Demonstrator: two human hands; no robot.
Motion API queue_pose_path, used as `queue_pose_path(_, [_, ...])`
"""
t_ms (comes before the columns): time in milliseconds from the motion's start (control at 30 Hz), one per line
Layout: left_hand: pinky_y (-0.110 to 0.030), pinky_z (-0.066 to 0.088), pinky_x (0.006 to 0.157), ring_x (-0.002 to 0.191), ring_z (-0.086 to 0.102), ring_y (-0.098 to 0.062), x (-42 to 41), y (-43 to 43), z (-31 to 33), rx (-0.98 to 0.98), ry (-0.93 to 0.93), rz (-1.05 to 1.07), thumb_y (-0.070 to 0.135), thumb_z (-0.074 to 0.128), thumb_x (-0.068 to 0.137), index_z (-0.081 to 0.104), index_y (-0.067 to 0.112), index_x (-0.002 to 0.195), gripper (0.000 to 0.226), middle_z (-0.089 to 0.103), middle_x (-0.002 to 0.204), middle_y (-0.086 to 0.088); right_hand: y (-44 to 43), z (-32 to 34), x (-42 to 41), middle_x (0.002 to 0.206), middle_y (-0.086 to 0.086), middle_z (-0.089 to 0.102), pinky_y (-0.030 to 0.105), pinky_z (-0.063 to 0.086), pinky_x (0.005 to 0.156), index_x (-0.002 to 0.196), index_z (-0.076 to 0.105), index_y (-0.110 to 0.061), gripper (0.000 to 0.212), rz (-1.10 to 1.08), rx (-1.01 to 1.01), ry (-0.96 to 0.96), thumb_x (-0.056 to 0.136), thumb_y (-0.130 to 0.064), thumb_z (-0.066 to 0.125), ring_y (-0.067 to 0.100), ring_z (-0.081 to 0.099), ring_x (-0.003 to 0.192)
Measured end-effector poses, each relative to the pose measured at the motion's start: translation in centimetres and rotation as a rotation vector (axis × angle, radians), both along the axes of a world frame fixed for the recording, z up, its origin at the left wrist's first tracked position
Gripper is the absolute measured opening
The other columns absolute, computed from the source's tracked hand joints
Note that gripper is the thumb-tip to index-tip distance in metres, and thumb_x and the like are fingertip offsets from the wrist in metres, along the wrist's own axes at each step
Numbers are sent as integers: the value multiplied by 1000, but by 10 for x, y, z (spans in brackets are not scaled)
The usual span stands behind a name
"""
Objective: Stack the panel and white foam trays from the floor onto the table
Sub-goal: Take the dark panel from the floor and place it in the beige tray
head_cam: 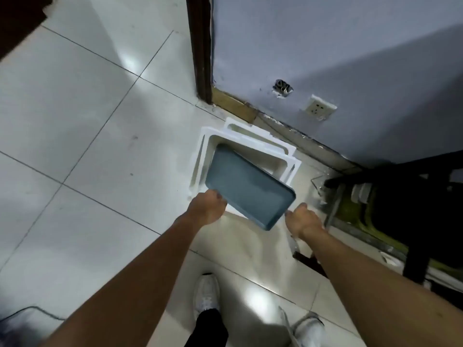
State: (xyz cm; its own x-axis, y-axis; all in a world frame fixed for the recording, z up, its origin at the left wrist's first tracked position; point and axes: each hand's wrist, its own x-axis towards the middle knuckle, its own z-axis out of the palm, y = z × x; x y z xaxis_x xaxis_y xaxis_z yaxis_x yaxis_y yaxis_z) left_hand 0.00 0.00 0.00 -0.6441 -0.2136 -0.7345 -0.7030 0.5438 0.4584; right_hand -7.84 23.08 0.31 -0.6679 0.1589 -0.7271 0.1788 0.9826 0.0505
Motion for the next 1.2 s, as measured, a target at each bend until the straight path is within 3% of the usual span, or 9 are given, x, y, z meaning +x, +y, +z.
queue_pose_path(200, [-36,48,98,112,60,-29,-1,-14,-41,-30,-85,-70,25,44,99,63,8,122,34,62,128,-8,-3,-43,-25,125,20,60,44,45,93,131,53,-9,40,-165,-96,127,104,-35,41,37,57,113])
queue_pose_path(367, [-28,41,81,91,53,-21,-4,-26,-53,-87,-82,-67,26,44,98,65,9,116,32,65,119,-9,-5,-50,-32,121,20,63,40,46,89,125,57,-7,30,-134,-110,189,104,-23,44,37,58,110])
queue_pose_path(533, [-29,44,78,87,57,-23,-10,-35,-42,-102,-99,-65,24,47,97,66,6,112,31,67,112,-12,-8,-35,-33,122,19,63,38,45,86,127,56,-9,30,-97,-63,193,102,-19,44,38,57,112])
queue_pose_path(633, [-31,47,83,95,61,-26,-15,-40,-30,-98,-110,-82,26,47,98,65,5,118,34,68,116,-13,-4,-17,-37,120,17,63,35,41,78,127,56,-10,29,-72,-38,190,103,-21,44,35,58,111])
queue_pose_path(833, [-30,43,89,114,59,-31,-20,-39,13,-121,-70,-72,30,46,100,64,8,125,38,64,128,-12,6,37,-42,123,17,62,33,40,78,128,57,-11,30,-55,-11,181,102,-22,45,35,58,114])
queue_pose_path(1000, [-33,39,101,129,50,-32,-24,-40,58,-141,-73,-108,32,44,100,53,10,140,47,53,144,-11,7,89,-45,123,16,63,38,49,88,126,60,-13,31,-34,-12,198,100,-23,47,35,59,113])
queue_pose_path(1200, [-34,40,99,128,50,-33,-28,-40,119,-190,-38,-64,26,44,99,51,9,140,45,53,142,-13,6,165,-59,133,19,59,37,46,96,128,59,-12,32,-11,-87,192,100,-20,45,40,55,121])
